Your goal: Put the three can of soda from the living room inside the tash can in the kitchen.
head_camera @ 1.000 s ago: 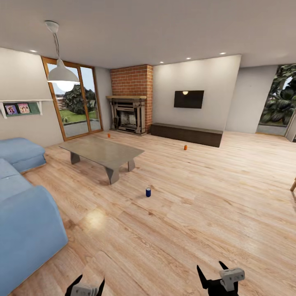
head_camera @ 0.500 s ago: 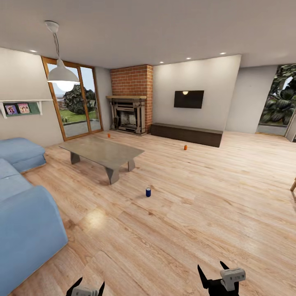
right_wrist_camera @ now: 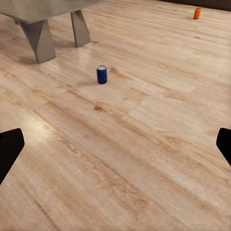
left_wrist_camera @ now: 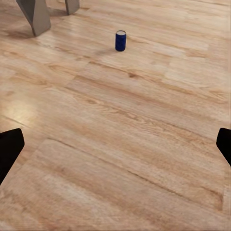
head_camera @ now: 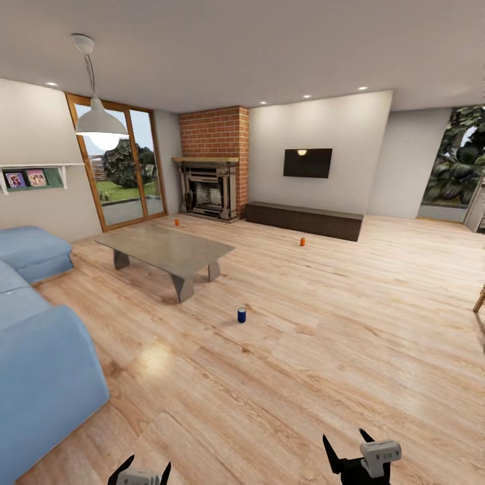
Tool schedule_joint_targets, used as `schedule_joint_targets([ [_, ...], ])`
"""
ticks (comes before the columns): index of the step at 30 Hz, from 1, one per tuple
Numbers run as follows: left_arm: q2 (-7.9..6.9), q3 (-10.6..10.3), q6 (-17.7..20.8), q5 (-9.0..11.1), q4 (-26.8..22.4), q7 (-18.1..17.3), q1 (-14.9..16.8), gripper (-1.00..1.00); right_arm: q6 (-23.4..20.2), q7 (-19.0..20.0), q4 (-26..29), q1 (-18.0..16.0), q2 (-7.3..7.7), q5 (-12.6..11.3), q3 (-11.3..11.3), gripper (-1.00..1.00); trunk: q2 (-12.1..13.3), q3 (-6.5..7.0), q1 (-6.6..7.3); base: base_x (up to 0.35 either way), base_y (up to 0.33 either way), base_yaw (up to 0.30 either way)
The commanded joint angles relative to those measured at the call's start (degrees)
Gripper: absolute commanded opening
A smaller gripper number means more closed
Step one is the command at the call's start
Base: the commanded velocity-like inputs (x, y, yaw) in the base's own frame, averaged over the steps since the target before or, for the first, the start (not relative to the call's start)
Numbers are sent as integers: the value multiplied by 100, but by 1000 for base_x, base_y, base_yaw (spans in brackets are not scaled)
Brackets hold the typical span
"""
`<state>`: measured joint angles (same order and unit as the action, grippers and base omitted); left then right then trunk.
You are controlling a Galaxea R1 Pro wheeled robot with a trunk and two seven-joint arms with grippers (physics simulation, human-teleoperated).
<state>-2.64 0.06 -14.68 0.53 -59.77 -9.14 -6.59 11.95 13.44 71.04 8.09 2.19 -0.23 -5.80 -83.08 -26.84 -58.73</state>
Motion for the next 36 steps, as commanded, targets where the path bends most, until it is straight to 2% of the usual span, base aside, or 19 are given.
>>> schedule_joint_targets([
  [1, 0, -1, 0, 0, 0, 0, 0, 100, 0, 6, 1, 0, 7, -8, -2, 100, 0, 4, 0, 0, 0, -136],
  [13, 0, -6, 0, -1, 0, 0, 0, 100, 12, 52, 4, 0, 32, -26, 0, 100, 0, 64, 0, 0, 0, -187],
  [28, 0, -6, 0, -1, 0, 0, 0, 100, 15, 50, 28, 2, 10, -21, 8, 100, 0, 78, 0, 0, 0, -26],
  [36, 0, -6, 0, -1, 0, 0, 0, 100, 17, 45, 29, 1, 26, -37, -3, 100, 0, 105, 0, 0, 0, -194],
])
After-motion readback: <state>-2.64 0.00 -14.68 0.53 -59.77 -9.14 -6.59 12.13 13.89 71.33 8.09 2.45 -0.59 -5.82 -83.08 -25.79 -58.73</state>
